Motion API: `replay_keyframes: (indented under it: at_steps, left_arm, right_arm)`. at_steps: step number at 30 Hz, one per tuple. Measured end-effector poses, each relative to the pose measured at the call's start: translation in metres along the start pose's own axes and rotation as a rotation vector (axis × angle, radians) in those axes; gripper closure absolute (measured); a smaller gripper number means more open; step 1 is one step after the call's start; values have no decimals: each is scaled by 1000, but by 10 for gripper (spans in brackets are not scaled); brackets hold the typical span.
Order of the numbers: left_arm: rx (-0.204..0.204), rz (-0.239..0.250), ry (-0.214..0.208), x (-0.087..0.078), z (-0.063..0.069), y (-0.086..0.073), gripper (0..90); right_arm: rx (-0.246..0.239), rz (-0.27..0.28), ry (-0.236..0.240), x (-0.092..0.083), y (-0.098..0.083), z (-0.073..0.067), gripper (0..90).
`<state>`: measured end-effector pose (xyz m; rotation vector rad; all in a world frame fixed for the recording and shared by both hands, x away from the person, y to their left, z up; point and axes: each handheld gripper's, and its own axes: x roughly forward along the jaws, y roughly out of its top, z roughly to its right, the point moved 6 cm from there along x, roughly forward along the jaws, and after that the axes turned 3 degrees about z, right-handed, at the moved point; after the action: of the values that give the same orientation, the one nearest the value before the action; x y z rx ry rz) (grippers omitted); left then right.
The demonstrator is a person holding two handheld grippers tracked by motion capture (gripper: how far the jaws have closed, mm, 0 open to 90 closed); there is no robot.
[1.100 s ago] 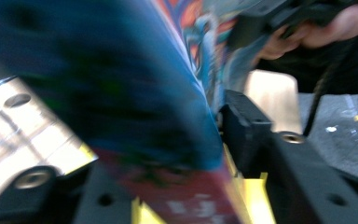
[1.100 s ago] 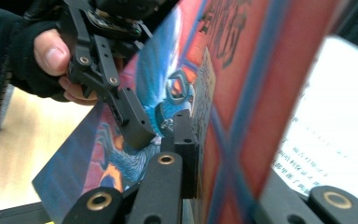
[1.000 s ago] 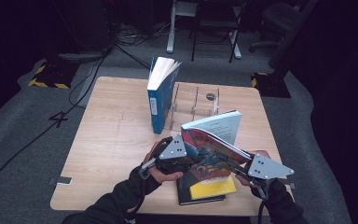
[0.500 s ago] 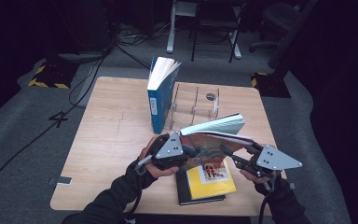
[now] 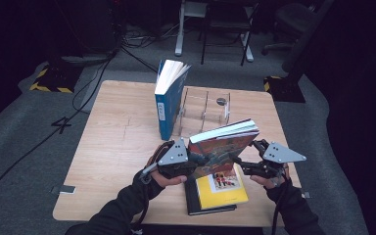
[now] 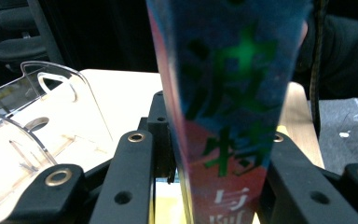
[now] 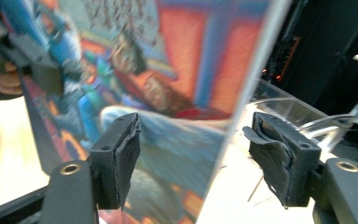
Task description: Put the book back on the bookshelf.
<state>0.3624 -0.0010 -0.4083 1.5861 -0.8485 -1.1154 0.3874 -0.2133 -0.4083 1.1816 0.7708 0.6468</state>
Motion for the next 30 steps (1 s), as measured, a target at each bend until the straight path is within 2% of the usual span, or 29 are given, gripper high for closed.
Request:
replay_keyframes:
  at_steps: [4, 10, 14, 21, 25, 28, 30]
  left_arm:
    - [-8, 33, 1, -3, 1, 6, 685]
    - [-7, 93, -7, -10, -3, 27, 674]
    - [-3, 103, -6, -10, -7, 36, 667]
    - [17, 75, -4, -5, -15, 47, 695]
    - [-15, 59, 40, -6, -22, 52, 666]
    - [-12, 49, 49, -7, -24, 56, 627]
    - [-10, 46, 41, -6, -24, 58, 628]
  right_arm:
    - [-8, -12, 8, 3, -2, -6, 360]
    - [-11, -7, 13, 3, -1, -6, 372]
    - [-11, -8, 11, 3, -1, -6, 377]
    - [-3, -10, 10, 3, 0, -5, 386]
    - [-4, -10, 10, 3, 0, -5, 386]
    - [-7, -9, 9, 4, 0, -6, 386]
    - [-7, -9, 9, 4, 0, -6, 386]
